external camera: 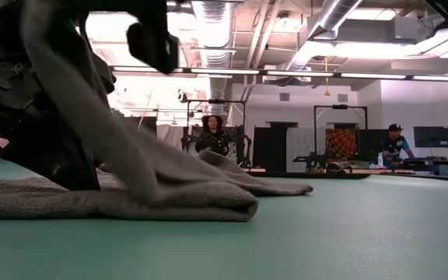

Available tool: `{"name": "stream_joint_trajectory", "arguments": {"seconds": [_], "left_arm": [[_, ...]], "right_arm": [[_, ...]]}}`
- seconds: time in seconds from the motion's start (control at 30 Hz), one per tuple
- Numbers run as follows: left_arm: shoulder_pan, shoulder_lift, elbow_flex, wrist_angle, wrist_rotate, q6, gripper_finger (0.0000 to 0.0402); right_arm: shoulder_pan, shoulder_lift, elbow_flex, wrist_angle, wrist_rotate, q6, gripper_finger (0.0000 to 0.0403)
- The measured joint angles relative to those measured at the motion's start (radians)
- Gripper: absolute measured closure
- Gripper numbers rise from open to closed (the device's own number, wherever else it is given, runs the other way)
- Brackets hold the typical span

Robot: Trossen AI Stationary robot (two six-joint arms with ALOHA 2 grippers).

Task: Roll towel
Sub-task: Fold the microfiber towel

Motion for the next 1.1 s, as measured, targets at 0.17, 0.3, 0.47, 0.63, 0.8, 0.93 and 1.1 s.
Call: {"name": "stream_joint_trajectory", "arguments": {"seconds": [0.17, 0.3, 0.47, 0.63, 0.8, 0.93, 1.1], "left_arm": [[0.000, 0.000, 0.000, -0.003, 0.007, -0.009, 0.0401], [0.000, 0.000, 0.000, -0.006, 0.009, -0.010, 0.0401], [0.001, -0.006, 0.000, -0.018, 0.046, -0.035, 0.0401], [0.000, -0.054, -0.001, -0.078, 0.070, -0.049, 0.0401], [0.000, -0.066, -0.001, -0.097, 0.056, -0.035, 0.0401], [-0.001, -0.056, -0.001, -0.101, 0.045, -0.029, 0.0401], [-0.001, -0.065, -0.001, -0.128, 0.027, -0.028, 0.0401]], "right_arm": [[-0.004, -0.005, 0.002, -0.044, 0.045, -0.031, 0.0387], [-0.008, -0.003, 0.001, -0.048, 0.048, -0.040, 0.0387], [-0.008, -0.004, -0.036, -0.037, 0.052, -0.052, 0.0387], [-0.008, -0.003, -0.088, -0.002, 0.052, -0.053, 0.0387], [-0.012, -0.003, -0.116, 0.104, 0.039, -0.052, 0.0387], [-0.016, -0.003, -0.116, 0.172, 0.023, -0.052, 0.0387], [-0.015, -0.003, -0.116, 0.200, 0.023, -0.052, 0.0382]]}}
